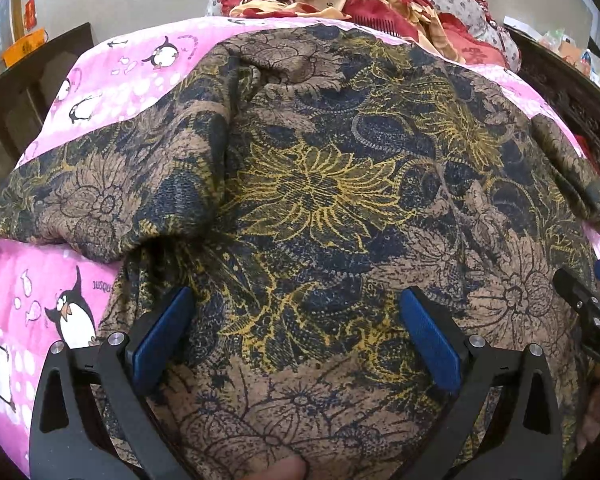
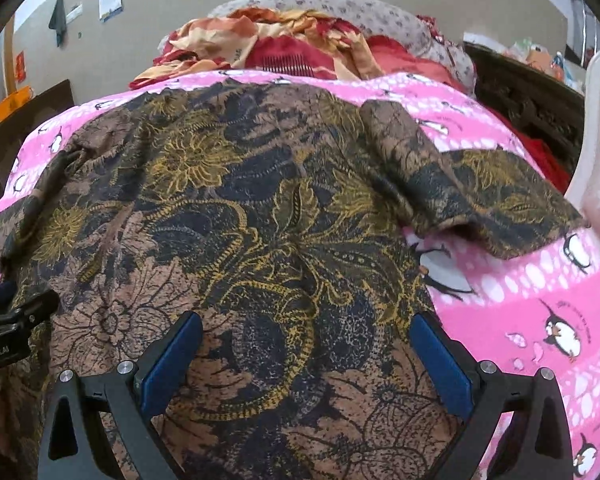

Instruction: Fold small clothes

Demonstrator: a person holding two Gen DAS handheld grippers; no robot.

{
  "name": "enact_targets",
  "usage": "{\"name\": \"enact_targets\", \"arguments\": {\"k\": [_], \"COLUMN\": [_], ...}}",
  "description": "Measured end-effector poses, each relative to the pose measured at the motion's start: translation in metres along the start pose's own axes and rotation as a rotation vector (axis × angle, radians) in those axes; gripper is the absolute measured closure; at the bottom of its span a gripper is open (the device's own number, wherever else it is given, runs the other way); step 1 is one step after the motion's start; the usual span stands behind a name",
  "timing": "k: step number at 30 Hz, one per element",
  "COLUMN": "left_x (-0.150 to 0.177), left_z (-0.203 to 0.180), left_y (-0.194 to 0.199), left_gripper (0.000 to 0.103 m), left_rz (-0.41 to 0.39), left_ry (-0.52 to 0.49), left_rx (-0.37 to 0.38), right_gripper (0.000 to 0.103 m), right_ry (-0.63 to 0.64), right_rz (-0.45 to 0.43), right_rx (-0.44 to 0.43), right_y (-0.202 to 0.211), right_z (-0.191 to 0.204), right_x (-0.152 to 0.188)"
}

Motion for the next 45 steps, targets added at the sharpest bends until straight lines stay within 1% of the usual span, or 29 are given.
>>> {"name": "enact_targets", "arguments": {"k": [6,18,30,34,36,40,43,45], "left_x": [0.002,0.003,0.006,0.006,0.001,-0.019,-0.032,-0.039], "left_z": [-0.001,-0.006,-0.006,-0.004,0.006,0.037,0.078,0.113], "left_y": [0.001,0.002,0.003,0.015,0.033,0.079,0.101,0.112], "left_gripper": [0.000,0.000,0.000,0.000,0.000,0.000,0.000,0.000], "left_rz": [-0.004,-0.020,-0.009,-0.007,-0.047,-0.122,-0.118,-0.119], "left_ry": [0.003,-0.004,0.011,-0.006,0.000,0.043,0.103,0.172], "left_rx": [0.003,-0.005,0.013,0.029,-0.001,0.035,0.017,0.012], "right_gripper": [0.000,0.000,0.000,0.000,0.000,0.000,0.000,0.000], "right_ry": [0.026,0.015,0.011,0.006,0.004,0.000,-0.001,0.002], "right_rz": [-0.001,-0.003,-0.005,-0.010,-0.015,-0.041,-0.070,-0.119], "right_rx": [0.017,0.003,0.001,-0.001,0.001,0.017,0.049,0.074], "right_y": [0.000,0.001,-0.001,0.000,0.001,0.007,0.015,0.029], "right_z": [0.003,0.002,0.002,0.002,0.002,0.001,0.000,-0.001], "right_x": [0.000,0.001,0.000,0.000,0.000,0.001,-0.001,-0.004]}}
Point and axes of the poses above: each gripper's, at about its wrist camera, not at the fingertips, and y roughly against the way its jaws point, z to its left, x to its underside, the point moved 6 cm from there along -y, roughly the way its jaws point, and after that the axes turned 7 degrees about y, right-handed, at the moved point
